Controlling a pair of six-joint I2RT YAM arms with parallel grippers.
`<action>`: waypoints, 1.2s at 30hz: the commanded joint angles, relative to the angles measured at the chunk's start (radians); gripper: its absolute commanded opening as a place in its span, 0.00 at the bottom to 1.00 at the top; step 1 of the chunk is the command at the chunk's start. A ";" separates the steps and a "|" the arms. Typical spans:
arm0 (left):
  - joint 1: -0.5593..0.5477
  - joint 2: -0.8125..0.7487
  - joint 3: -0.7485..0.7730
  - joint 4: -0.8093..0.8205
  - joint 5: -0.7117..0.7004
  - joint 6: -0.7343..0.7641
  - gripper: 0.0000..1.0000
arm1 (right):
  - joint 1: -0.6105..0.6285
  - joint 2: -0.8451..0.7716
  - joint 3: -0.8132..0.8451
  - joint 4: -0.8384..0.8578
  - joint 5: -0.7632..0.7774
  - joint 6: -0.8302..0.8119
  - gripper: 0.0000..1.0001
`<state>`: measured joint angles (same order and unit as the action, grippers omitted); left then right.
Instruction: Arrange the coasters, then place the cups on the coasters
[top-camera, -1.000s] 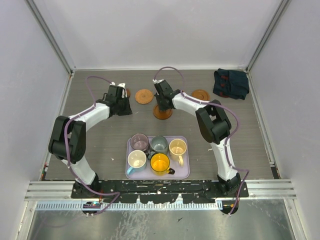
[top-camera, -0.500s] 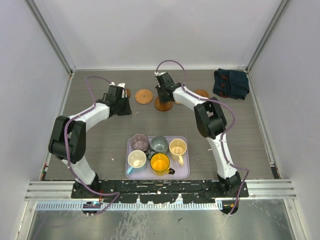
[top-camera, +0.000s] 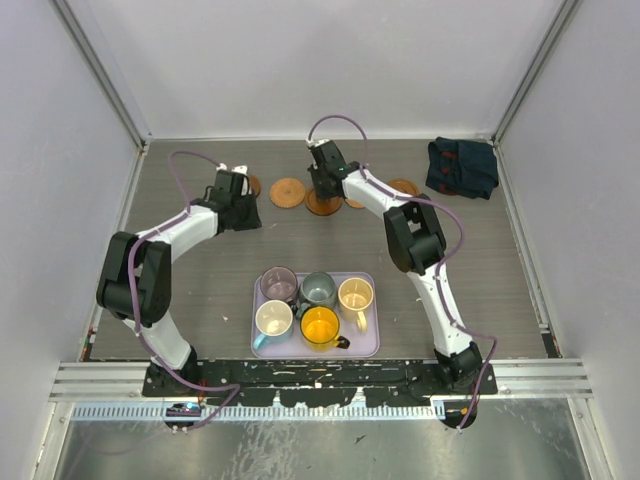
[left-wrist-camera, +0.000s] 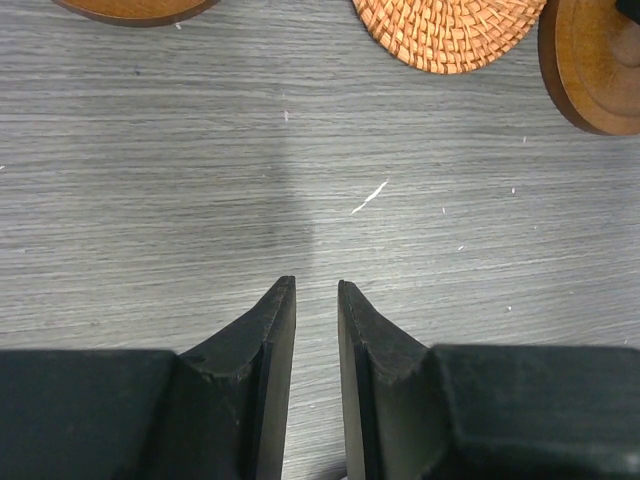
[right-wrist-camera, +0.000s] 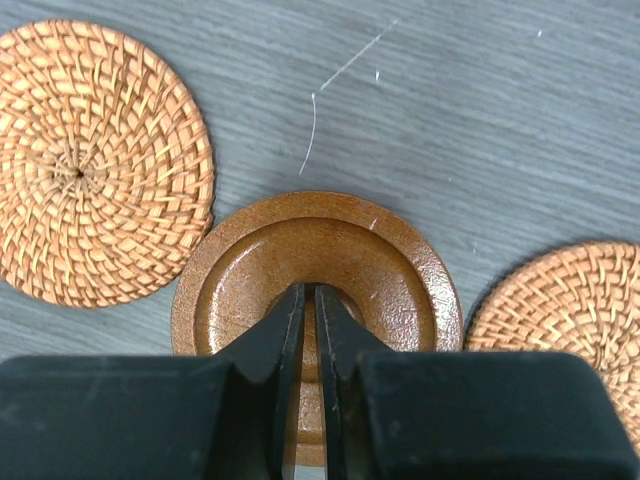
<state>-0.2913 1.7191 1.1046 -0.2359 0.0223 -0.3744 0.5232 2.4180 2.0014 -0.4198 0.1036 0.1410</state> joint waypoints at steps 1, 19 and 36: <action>0.015 -0.039 0.008 0.026 -0.021 0.015 0.25 | -0.016 0.053 0.065 -0.004 0.015 -0.011 0.15; 0.082 -0.051 0.009 0.024 -0.044 0.012 0.29 | -0.036 0.110 0.100 0.017 -0.015 0.013 0.16; 0.099 -0.034 0.013 0.025 -0.035 0.008 0.30 | -0.035 0.092 0.055 0.027 -0.021 0.019 0.17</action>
<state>-0.2005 1.7168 1.1046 -0.2363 -0.0040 -0.3740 0.4934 2.4943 2.1036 -0.3840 0.0875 0.1505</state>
